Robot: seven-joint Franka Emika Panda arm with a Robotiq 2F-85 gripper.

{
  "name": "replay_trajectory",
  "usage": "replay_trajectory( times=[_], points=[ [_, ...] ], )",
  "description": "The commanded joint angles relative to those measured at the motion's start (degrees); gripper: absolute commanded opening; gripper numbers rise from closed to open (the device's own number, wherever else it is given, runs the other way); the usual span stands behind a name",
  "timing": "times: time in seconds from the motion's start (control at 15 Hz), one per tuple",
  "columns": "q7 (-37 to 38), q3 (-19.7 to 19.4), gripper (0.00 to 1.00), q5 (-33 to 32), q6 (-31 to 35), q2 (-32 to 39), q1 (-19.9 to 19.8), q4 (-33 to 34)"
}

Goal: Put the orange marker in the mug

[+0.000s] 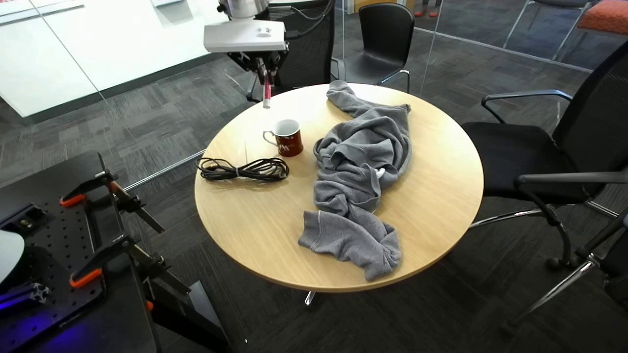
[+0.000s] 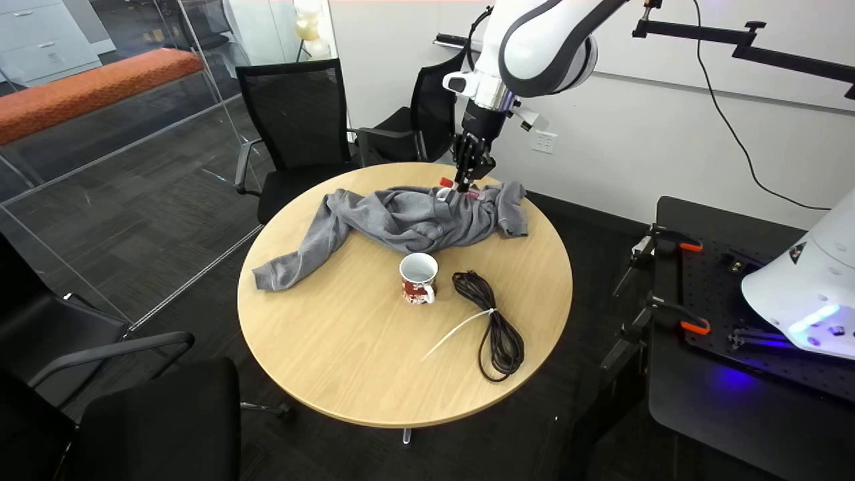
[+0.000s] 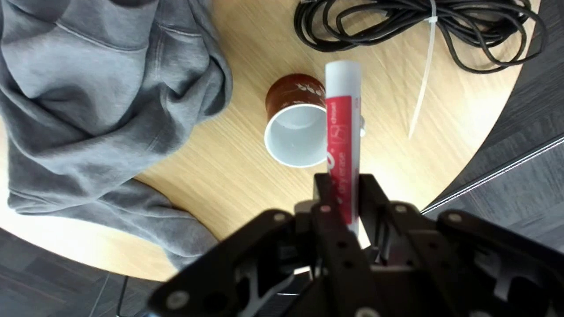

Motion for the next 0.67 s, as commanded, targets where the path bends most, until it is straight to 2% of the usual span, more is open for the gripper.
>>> replay_trajectory(
  times=[0.0, 0.2, 0.27, 0.4, 0.6],
  points=[
    [-1.1, -1.9, 0.19, 1.2, -0.8, 0.6, 1.8, 0.8],
    [-1.6, -1.9, 0.19, 1.2, -1.1, 1.6, 1.7, 1.6],
    [-4.9, 0.1, 0.05, 3.6, 0.0, 2.4, 0.0, 2.2],
    [-13.1, 3.5, 0.05, 8.3, 2.4, 4.6, -2.4, 3.3],
    [-26.8, 8.6, 0.05, 16.5, 2.6, 8.7, -5.9, 6.1]
  ],
)
